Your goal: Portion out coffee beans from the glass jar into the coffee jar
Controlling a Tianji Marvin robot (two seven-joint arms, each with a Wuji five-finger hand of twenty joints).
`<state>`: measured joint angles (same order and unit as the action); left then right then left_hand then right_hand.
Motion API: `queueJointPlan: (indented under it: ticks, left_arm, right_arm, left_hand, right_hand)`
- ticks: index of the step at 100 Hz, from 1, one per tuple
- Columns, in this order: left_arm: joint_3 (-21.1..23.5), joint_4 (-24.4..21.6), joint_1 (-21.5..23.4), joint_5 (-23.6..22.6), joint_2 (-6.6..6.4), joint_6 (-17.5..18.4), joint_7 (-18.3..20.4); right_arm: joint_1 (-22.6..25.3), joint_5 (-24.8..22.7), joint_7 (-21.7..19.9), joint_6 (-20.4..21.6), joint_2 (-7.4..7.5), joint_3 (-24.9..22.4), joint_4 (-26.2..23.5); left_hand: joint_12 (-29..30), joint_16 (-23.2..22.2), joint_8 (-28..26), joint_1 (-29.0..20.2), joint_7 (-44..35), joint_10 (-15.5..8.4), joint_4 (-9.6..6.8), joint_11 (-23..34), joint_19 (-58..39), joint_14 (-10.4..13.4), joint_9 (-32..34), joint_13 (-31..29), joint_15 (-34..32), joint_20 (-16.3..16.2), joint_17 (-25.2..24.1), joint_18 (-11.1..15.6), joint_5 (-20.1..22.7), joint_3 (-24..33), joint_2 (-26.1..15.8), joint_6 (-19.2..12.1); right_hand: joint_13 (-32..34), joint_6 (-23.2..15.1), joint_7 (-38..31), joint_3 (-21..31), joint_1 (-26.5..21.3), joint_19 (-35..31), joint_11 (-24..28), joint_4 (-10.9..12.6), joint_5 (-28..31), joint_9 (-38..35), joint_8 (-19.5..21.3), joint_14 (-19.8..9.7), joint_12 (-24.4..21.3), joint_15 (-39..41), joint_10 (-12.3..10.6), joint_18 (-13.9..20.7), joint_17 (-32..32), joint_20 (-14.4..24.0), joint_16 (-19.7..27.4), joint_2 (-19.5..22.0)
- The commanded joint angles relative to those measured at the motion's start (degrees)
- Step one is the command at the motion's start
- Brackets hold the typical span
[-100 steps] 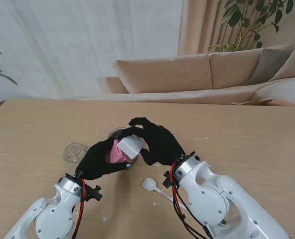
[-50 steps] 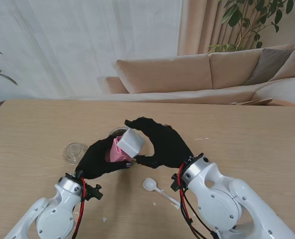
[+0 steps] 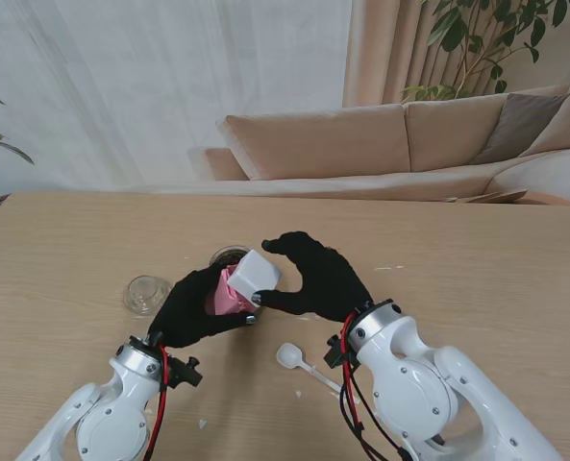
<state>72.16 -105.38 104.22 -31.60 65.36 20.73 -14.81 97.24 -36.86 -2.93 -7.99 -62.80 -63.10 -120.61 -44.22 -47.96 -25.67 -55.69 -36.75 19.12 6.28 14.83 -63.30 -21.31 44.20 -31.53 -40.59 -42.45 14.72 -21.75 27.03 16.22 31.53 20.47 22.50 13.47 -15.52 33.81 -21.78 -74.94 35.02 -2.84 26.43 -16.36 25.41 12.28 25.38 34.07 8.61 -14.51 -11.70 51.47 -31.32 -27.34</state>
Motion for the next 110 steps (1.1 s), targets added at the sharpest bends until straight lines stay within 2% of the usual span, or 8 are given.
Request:
queueJointPlan:
  ticks: [1,21,32,46,67,78,89,110]
  left_arm:
    - [0.0,-0.8,0.6,-0.1,0.26,0.4,1.0]
    - [0.1,-1.0,0.8,-0.1,0.14,0.5,1.5]
    - [0.3,-1.2,1.0,0.0,0.09,0.6,1.8]
    - [0.5,-1.3,1.1,0.2,0.05,0.8,2.1]
    - [0.8,-1.5,1.1,0.4,0.0,0.9,2.4]
    - [0.8,-1.6,1.1,0.4,-0.03,0.8,2.6]
    - [0.8,-1.6,1.1,0.2,-0.02,0.7,2.5]
    - [0.6,-1.6,1.0,0.1,0.02,0.2,2.3]
  right_arm:
    - [-0.4,0.4,-1.2,0.3,0.03,0.4,0.4]
    - [-1.4,2.0,-1.2,2.3,-0.01,0.9,1.4]
    - [-1.7,2.3,-1.3,2.8,0.01,0.9,1.6]
    - [-1.9,2.5,-2.0,3.9,0.16,0.6,1.6]
    - [-2.3,0.7,-3.0,5.2,0.51,0.6,1.6]
    - [-2.0,0.3,-3.8,5.4,0.71,0.1,1.1]
    - [-0.8,0.3,-6.7,5.5,1.29,-1.4,-0.7]
    - [0.9,2.3,-3.5,1.6,0.44,-1.4,-1.7]
  left_hand:
    - [-4.6,-2.1,-4.3,-17.2,-13.5,-6.7,-0.88,7.0,-2.4,1.3,7.7,-2.2,-1.3,0.0,0.6,0.7,6.7,13.5,-9.5,-11.1]
    - [-4.6,-2.3,-4.2,-17.1,-13.6,-6.6,-0.7,7.0,-2.4,1.3,7.6,-2.3,-1.1,0.0,0.6,0.7,6.6,14.0,-9.4,-11.1]
    - [-4.6,-2.3,-4.2,-17.0,-13.5,-6.6,-0.62,7.0,-2.4,1.3,7.6,-2.3,-1.1,0.0,0.6,0.7,6.6,14.2,-9.4,-11.1]
    - [-4.5,-2.4,-4.1,-16.9,-13.5,-6.6,-0.56,7.0,-2.4,1.3,7.5,-2.3,-1.0,0.0,0.6,0.7,6.5,14.3,-9.4,-11.1]
    - [-4.5,-2.5,-4.1,-16.8,-13.4,-6.6,-0.49,7.0,-2.4,1.4,7.5,-2.3,-0.9,0.0,0.6,0.7,6.4,14.4,-9.4,-11.0]
    - [-4.6,-2.5,-4.1,-16.8,-13.4,-6.6,-0.5,7.0,-2.4,1.3,7.4,-2.2,-0.9,0.0,0.6,0.7,6.4,14.4,-9.4,-11.0]
    - [-4.5,-2.5,-4.2,-16.9,-13.4,-6.5,-0.51,7.0,-2.4,1.4,7.4,-2.3,-0.9,0.0,0.6,0.7,6.4,14.5,-9.3,-11.0]
    - [-4.5,-2.6,-4.2,-16.8,-13.4,-6.5,-0.47,7.0,-2.4,1.3,7.4,-2.3,-0.9,0.0,0.6,0.7,6.4,14.6,-9.2,-10.9]
  right_hand:
    - [1.2,-1.7,-0.8,-1.1,0.0,-1.7,0.8,-0.1,1.3,-1.1,1.9,0.7,0.2,0.9,-1.0,-0.3,-0.4,0.8,-0.2,-0.3]
    - [2.6,-12.4,-9.2,-0.8,-13.2,-2.2,0.4,2.3,6.2,-2.6,9.7,-0.5,0.4,1.1,-3.8,-0.3,-1.0,0.3,-0.1,-0.1]
    - [2.5,-19.6,-10.6,9.0,-18.7,-1.9,-0.1,4.2,5.5,-2.3,10.2,-0.9,0.1,0.8,-4.7,0.0,-0.7,0.0,0.1,-1.3]
    - [1.7,-29.4,-13.5,23.3,-24.9,-0.4,-0.4,1.7,3.2,-0.9,8.7,-1.6,-0.4,-0.3,-6.7,0.5,0.1,-0.4,0.6,-4.8]
    - [1.0,-34.7,-13.3,33.8,-32.2,0.9,-0.2,-1.4,0.1,1.9,3.5,-2.6,-1.2,-1.4,-8.8,1.1,0.6,-0.5,1.2,-10.9]
    - [-0.5,-32.3,-9.7,31.5,-28.1,2.1,-1.5,-1.0,-7.3,4.8,-2.2,-2.6,-2.6,-2.2,-9.1,1.7,1.6,-0.5,1.5,-11.3]
    - [-3.1,-18.5,-4.3,14.6,-16.3,3.8,-8.9,0.4,-17.0,6.3,-6.1,-2.3,-5.6,-3.9,-7.4,2.1,3.5,0.2,1.6,-8.4]
    - [-1.3,-2.7,-1.5,-0.1,1.2,1.9,-2.4,-0.9,-6.7,4.3,-2.2,-0.2,-0.7,-2.2,-2.8,0.1,2.5,1.9,0.3,1.6]
